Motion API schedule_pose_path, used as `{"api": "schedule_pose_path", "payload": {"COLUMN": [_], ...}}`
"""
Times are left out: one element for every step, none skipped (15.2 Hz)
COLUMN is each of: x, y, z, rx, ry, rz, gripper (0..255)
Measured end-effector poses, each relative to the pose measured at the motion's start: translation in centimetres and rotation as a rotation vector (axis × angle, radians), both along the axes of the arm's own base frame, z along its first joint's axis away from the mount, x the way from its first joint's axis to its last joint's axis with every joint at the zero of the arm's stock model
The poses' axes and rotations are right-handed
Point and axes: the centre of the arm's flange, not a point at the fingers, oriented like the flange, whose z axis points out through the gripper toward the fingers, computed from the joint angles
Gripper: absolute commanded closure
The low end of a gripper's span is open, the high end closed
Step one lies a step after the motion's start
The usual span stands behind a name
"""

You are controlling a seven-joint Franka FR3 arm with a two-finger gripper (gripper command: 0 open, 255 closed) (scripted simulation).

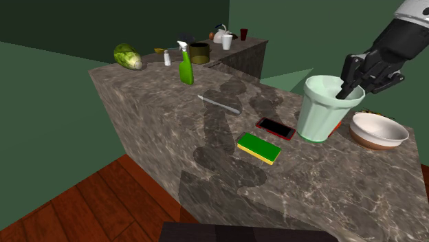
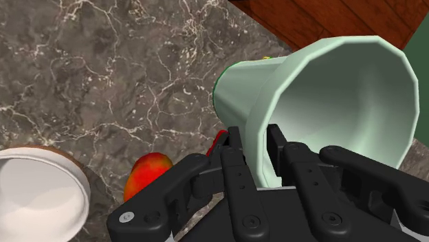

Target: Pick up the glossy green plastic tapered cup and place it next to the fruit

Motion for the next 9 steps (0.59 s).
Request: {"api": "schedule_pose_path", "payload": {"x": [0.0, 0.0, 0.1, 0.1, 0.1, 0.1, 0.1, 0.1, 0.1], "y": [-0.2, -0.1, -0.1, -0.2, -0.1, -0.1, -0.1, -0.1, -0.2], "z": [-0.6, -1.1, -1.6, -2.2, -2.7, -3.2, -3.8, -4.3, -4.8], "rx": [0.000, 0.000, 0.000, 0.000, 0.000, 0.000, 0.000, 0.000, 0.000], "ry": [0.000, 0.000, 0.000, 0.000, 0.000, 0.000, 0.000, 0.000, 0.000], "rz": [0.000, 0.000, 0.000, 0.000, 0.000, 0.000, 0.000, 0.000, 0.000], "gripper": [255, 255, 255, 255, 255, 255, 255, 255, 255]}}
